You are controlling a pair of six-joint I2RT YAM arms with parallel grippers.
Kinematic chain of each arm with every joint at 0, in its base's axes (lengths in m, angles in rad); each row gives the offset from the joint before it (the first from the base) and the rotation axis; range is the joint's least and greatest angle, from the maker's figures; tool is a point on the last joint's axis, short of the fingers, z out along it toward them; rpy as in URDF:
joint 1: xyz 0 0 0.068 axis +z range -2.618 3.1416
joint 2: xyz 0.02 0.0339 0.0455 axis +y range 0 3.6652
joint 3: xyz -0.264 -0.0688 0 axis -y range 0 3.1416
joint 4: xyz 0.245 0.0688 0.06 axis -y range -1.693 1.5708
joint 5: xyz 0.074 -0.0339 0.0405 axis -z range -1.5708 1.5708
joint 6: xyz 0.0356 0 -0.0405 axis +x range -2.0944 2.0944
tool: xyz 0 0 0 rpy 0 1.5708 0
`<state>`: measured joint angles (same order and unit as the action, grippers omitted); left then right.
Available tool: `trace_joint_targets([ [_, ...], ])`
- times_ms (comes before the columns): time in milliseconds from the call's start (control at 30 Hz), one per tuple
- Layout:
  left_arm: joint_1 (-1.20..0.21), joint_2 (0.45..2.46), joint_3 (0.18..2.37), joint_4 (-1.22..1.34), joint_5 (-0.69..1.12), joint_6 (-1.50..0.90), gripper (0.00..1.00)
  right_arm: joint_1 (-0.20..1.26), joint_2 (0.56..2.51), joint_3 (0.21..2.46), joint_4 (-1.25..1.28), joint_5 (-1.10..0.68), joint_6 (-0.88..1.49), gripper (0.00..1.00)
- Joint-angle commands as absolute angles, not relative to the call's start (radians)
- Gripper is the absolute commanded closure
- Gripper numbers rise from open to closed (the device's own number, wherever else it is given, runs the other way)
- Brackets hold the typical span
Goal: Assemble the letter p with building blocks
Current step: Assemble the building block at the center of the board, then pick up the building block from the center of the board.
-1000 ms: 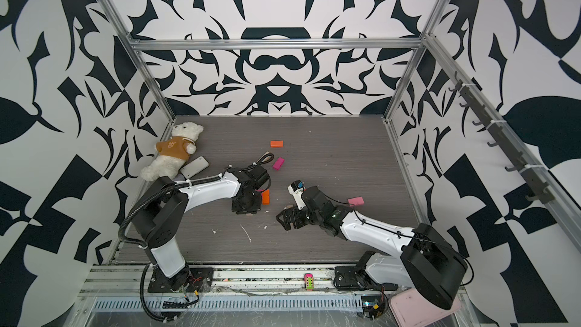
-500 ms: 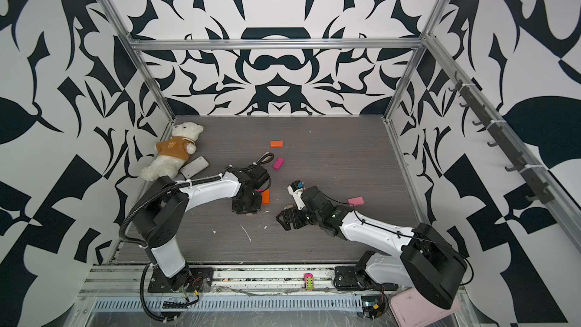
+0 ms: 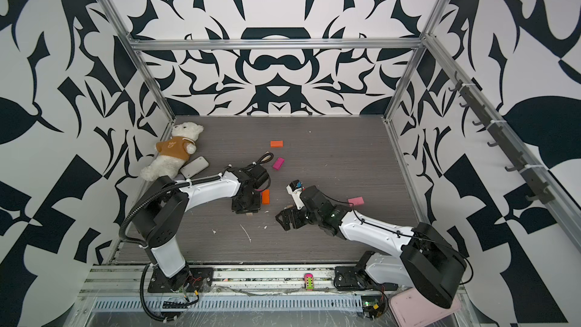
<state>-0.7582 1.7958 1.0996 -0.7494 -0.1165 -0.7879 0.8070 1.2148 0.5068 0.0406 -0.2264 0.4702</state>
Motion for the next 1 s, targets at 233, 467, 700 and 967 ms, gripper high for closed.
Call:
trace_joint_targets([
  [233,-0.757,1.836,1.068,-0.716,-0.128,-0.804,0.4,0.815,1.213,0.542,0.038,-0.208,0.454,0.01],
  [467,-0.798,1.719,1.085,-0.755,-0.132,-0.774,0.27,0.815,1.211,0.542,0.035,-0.202,0.451,0.01],
  [700,-0.852,1.505,1.096,-0.807,-0.16,-0.758,0.17,0.814,1.175,0.531,0.031,-0.177,0.447,0.01],
  [967,-0.854,1.086,1.045,-0.81,-0.203,-0.674,0.01,0.797,1.094,0.526,-0.002,-0.112,0.471,0.01],
])
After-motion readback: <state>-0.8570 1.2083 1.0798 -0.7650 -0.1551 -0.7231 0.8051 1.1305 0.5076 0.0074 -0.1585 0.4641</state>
